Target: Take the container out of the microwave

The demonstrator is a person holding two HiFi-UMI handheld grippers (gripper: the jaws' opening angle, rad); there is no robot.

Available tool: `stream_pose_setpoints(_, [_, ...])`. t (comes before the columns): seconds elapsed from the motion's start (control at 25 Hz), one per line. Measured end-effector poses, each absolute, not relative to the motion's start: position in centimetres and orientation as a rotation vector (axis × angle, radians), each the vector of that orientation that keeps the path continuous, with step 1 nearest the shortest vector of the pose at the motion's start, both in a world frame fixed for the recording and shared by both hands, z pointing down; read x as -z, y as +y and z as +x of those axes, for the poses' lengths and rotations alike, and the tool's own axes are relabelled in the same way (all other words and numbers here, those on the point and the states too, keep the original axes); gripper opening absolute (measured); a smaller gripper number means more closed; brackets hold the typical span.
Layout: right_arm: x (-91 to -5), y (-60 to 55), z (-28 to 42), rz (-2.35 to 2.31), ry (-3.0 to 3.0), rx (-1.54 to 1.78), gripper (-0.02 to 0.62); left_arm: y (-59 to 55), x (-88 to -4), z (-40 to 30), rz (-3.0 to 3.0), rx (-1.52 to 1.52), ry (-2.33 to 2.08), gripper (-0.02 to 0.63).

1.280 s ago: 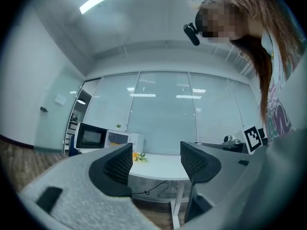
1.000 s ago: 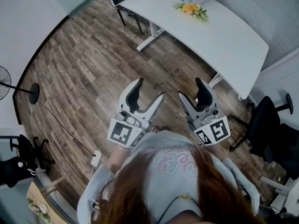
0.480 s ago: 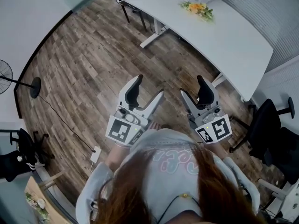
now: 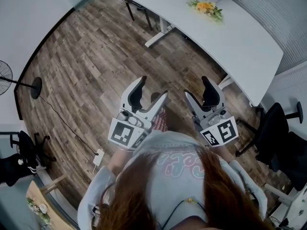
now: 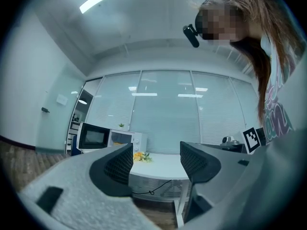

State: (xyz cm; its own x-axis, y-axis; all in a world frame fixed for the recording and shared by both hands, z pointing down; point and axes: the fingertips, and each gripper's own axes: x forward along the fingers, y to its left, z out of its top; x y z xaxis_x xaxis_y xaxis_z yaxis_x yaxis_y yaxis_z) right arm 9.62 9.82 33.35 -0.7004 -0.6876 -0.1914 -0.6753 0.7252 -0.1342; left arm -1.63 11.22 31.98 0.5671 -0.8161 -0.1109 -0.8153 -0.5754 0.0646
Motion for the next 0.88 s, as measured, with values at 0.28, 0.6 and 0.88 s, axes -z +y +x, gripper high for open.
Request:
stream_pose_setpoints(0.28, [-33.7, 5.2, 8.4, -1.127, 2.7, 0.056, 0.29, 6.7, -32.6, -3.7, 2.764, 0.236, -1.445, 0.285])
stream_pose_setpoints(0.6, [-33.6, -2.8, 6.5, -1.185, 2.68, 0.026, 0.29, -1.9, -32.5, -6.0, 2.804, 0.237, -1.413, 0.285])
stream_pose_setpoints(0.88, [-33.3, -10.2, 5.4, -1.254, 2.63, 0.042, 0.29, -10.1, -32.0, -7.1, 2.84, 0.207, -1.337, 0.285])
